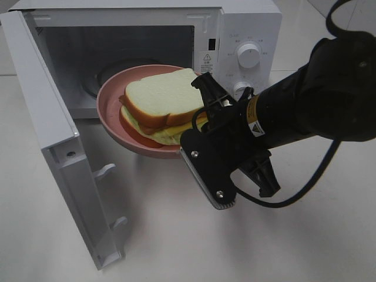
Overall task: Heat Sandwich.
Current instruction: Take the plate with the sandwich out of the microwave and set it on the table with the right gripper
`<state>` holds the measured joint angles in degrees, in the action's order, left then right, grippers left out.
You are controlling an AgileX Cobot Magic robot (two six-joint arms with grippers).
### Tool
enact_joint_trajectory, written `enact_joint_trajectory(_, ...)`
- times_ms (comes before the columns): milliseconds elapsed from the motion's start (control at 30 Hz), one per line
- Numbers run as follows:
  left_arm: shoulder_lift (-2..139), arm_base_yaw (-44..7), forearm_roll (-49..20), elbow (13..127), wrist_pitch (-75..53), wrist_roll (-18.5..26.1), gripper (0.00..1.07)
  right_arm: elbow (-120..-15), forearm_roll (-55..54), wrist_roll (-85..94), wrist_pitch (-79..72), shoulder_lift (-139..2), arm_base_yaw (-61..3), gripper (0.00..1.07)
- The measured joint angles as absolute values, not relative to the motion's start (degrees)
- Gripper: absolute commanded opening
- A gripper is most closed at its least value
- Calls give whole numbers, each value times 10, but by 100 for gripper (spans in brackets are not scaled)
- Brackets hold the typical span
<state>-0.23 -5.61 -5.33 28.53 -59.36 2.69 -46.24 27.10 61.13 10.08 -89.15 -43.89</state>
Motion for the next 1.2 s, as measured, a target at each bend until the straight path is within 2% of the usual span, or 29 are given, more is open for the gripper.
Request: enact_joint_trajectory(1200, -2, -56, -53, 285, -594, 27, 103, -367, 272, 570, 245, -686, -439, 4)
